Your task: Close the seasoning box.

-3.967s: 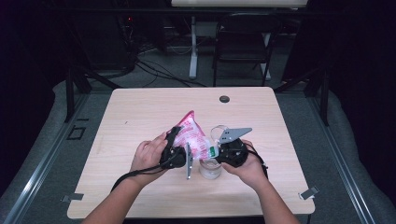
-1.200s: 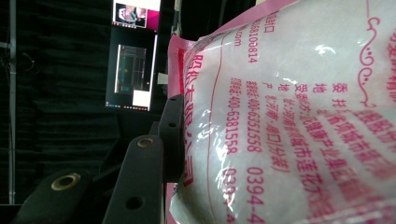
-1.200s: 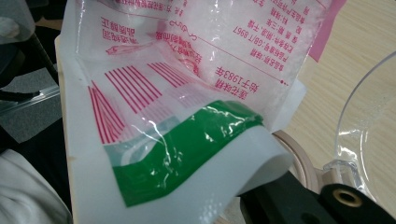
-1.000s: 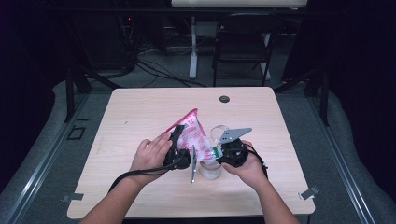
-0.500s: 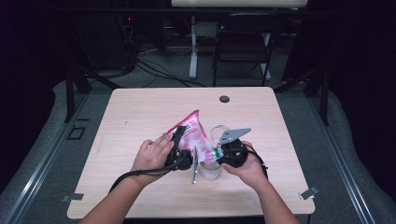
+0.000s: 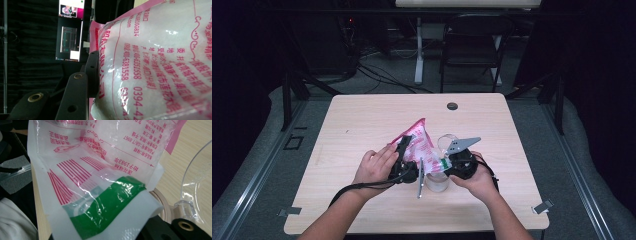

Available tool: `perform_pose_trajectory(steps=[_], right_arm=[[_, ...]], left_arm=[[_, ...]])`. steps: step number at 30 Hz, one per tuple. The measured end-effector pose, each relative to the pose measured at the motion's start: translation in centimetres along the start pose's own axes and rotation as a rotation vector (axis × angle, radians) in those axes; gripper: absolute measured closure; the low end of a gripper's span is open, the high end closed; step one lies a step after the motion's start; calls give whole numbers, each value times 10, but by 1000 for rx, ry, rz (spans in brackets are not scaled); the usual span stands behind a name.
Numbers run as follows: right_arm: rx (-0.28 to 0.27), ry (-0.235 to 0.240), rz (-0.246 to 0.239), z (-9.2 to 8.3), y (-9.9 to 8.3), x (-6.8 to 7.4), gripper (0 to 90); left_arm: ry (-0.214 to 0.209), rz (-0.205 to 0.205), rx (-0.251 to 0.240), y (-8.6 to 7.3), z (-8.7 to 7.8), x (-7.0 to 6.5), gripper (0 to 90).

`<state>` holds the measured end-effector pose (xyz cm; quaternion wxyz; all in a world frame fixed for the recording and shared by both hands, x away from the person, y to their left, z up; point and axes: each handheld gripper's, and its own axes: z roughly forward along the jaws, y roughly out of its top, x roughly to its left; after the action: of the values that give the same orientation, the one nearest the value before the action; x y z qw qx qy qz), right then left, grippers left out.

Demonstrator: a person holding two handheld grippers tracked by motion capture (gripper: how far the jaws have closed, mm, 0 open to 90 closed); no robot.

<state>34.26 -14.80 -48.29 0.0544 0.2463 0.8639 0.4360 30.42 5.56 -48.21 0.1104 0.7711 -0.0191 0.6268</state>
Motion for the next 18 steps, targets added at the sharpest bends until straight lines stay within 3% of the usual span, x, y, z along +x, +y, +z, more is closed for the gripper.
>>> perform_pose_trajectory(steps=[18], right_arm=[[-6, -7, 2, -1, 0, 1, 900]], left_arm=[[24, 19, -17, 3, -3, -2, 653]])
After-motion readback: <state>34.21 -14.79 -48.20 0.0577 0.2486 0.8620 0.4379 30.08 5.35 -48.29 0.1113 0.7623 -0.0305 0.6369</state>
